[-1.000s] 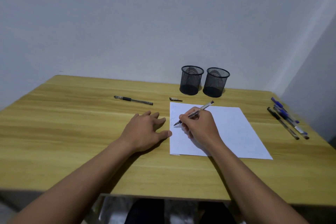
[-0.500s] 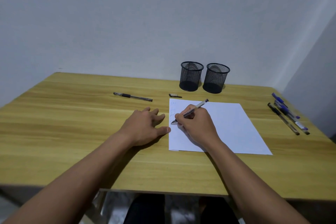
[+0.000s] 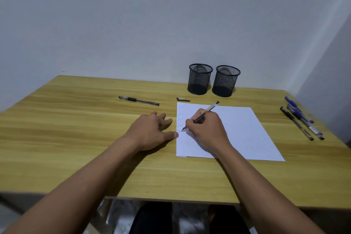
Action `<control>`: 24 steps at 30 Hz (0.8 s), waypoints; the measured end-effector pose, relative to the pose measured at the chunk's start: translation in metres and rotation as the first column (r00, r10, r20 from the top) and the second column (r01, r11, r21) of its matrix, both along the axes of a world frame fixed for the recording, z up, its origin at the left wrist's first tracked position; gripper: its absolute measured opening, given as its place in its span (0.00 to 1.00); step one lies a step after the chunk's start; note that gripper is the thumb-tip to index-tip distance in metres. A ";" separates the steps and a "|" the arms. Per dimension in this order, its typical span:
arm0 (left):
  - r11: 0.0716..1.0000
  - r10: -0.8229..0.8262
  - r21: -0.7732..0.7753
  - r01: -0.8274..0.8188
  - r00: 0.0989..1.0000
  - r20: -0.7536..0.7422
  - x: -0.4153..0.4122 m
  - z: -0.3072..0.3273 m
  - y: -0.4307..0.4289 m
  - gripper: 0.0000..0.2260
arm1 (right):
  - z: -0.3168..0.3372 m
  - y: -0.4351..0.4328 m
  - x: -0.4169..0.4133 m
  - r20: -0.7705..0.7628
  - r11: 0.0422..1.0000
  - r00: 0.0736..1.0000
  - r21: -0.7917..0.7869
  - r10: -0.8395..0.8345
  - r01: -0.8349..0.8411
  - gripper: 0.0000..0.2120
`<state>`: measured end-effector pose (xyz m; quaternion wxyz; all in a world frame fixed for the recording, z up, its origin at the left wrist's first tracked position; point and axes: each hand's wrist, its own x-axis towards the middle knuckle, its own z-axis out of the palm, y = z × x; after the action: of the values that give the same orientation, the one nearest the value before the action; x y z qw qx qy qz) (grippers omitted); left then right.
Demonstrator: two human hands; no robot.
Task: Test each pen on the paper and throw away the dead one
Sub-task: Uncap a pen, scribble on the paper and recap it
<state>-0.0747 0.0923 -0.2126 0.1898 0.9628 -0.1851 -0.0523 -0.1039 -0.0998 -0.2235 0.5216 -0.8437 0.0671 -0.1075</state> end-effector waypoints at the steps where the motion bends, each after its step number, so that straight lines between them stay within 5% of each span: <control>1: 1.000 0.000 0.000 0.000 1.000 -0.002 0.000 0.000 0.000 0.31 | 0.000 0.000 0.000 0.005 1.000 1.000 0.002 -0.012 0.012 0.07; 10: 1.000 0.004 0.007 -0.004 1.000 -0.007 0.002 0.000 -0.001 0.32 | 0.002 -0.001 -0.002 -0.014 1.000 1.000 -0.004 0.010 -0.010 0.07; 15: 1.000 0.006 0.016 -0.005 1.000 -0.022 0.002 0.007 0.000 0.32 | 0.009 0.000 0.003 -0.034 0.966 0.999 0.257 0.011 -0.002 0.09; 24: 0.999 0.013 -0.027 -0.017 0.989 -0.144 0.015 0.023 0.004 0.28 | 0.019 -0.004 0.008 -0.022 0.869 0.999 0.494 0.043 -0.026 0.07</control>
<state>-0.0597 0.0963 -0.1892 0.2165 0.9551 -0.1645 -0.1178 -0.0956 -0.1042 -0.2044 0.7205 -0.6852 0.0857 -0.0637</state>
